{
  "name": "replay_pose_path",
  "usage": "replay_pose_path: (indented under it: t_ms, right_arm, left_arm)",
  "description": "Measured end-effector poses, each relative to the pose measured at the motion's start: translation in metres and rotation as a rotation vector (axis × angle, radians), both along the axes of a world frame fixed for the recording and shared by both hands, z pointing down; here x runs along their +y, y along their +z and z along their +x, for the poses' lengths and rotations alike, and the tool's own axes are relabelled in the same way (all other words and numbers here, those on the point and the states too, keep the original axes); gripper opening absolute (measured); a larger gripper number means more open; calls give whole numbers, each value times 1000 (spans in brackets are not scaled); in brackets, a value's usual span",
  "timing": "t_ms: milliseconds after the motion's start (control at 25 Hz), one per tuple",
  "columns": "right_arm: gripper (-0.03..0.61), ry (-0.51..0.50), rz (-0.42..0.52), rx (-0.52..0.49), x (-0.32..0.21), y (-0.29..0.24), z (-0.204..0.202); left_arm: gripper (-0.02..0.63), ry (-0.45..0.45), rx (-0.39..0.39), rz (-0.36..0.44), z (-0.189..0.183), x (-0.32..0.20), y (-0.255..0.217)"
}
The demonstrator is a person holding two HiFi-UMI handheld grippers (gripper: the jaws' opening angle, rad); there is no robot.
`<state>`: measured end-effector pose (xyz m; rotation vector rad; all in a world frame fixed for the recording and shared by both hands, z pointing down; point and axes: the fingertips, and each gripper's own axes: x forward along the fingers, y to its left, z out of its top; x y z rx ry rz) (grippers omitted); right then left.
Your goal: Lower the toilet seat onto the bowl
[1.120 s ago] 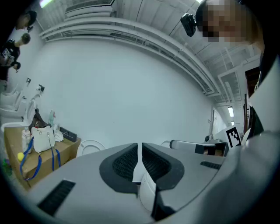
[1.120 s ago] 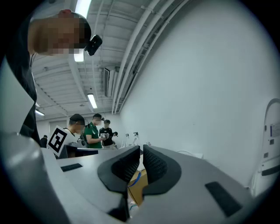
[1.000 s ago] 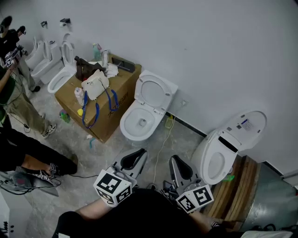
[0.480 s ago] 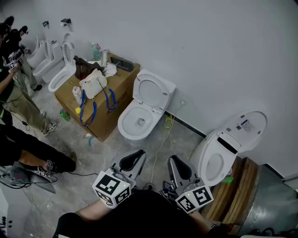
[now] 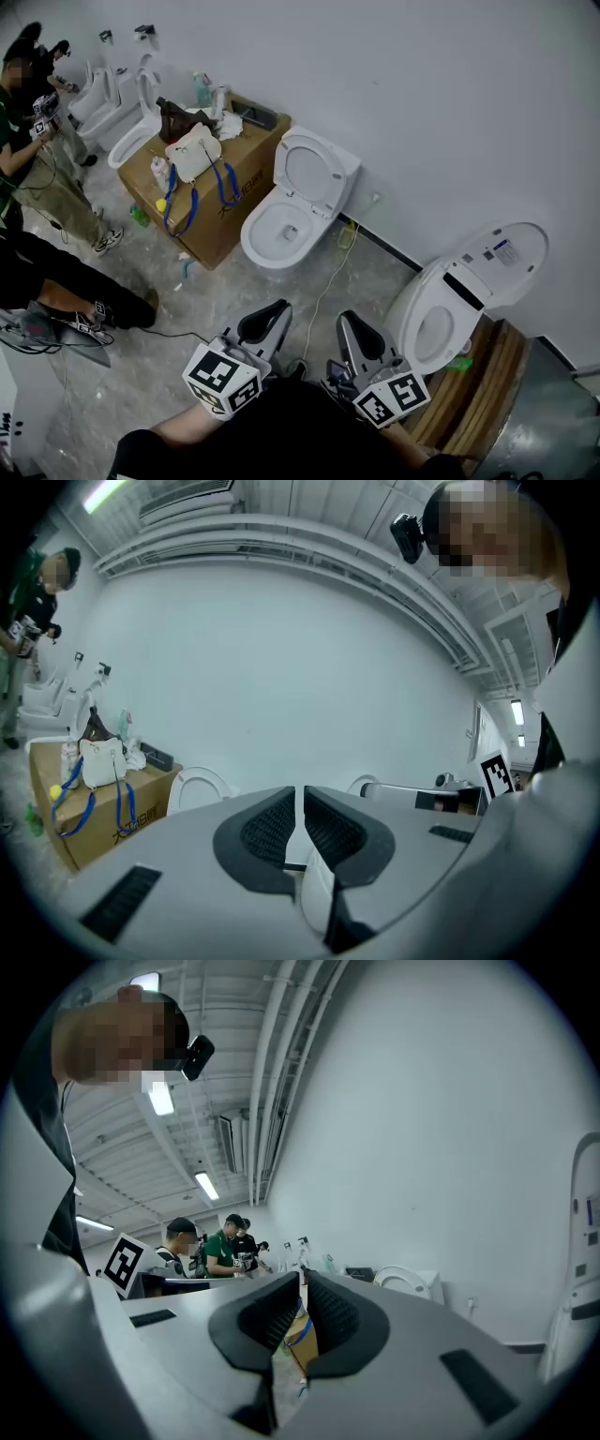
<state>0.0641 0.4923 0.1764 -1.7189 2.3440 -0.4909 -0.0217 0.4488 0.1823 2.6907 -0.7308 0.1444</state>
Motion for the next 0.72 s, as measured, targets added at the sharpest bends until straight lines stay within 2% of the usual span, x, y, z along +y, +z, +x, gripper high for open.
replay_pose_path:
  t_ms: [240,720]
  right_arm:
    - [49,-32,-5,-9,-5,4,1]
    - [49,27,-37,-14,-42,13,32]
  left_arm:
    - [41,-26,-11,-15,1,-2,6]
    - [41,1,-14,-40,26,-40,16]
